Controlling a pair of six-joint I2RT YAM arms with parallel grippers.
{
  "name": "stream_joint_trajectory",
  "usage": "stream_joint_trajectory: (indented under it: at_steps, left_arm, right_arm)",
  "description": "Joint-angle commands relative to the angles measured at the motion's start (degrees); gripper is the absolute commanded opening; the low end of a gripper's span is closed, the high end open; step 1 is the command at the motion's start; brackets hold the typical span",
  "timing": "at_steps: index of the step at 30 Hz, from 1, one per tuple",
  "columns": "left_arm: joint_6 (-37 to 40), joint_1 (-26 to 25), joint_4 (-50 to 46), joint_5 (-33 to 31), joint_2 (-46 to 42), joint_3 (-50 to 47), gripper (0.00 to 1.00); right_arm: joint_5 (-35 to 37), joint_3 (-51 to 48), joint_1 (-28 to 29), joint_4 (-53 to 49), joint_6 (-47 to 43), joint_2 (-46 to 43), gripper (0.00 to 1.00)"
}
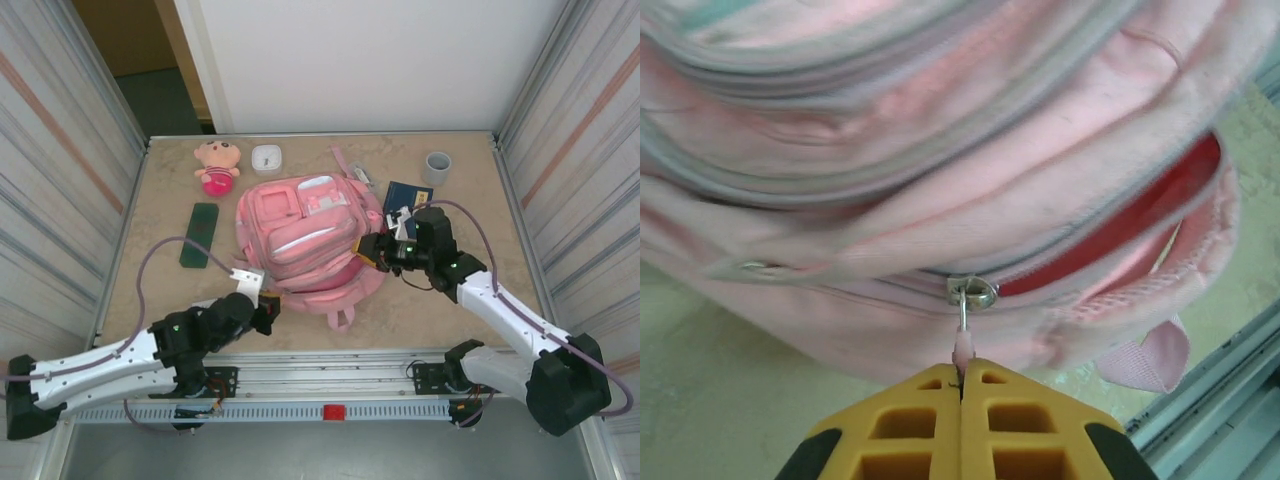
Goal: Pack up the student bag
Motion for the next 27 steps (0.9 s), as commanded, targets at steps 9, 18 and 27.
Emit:
stream_joint_trajectory:
  at_steps: [9, 18, 27]
  left_arm:
    - [13.0, 10.7, 3.6, 13.7, -3.8, 0.6, 0.00]
    - [-3.1, 11.0, -3.7, 5.4, 0.7, 0.5, 0.27]
    - [-6.6, 11.7, -4.0, 5.4, 2.2, 0.7, 0.30]
  right_arm:
    - [16.0, -0.1, 8.7, -5.8, -44.8, -14.5, 0.76]
    - [25.3, 7.4, 23.3, -18.5, -68.8, 1.6, 0.87]
    - [27.3, 9.4, 27.2, -14.0, -85.6, 18.9, 0.83]
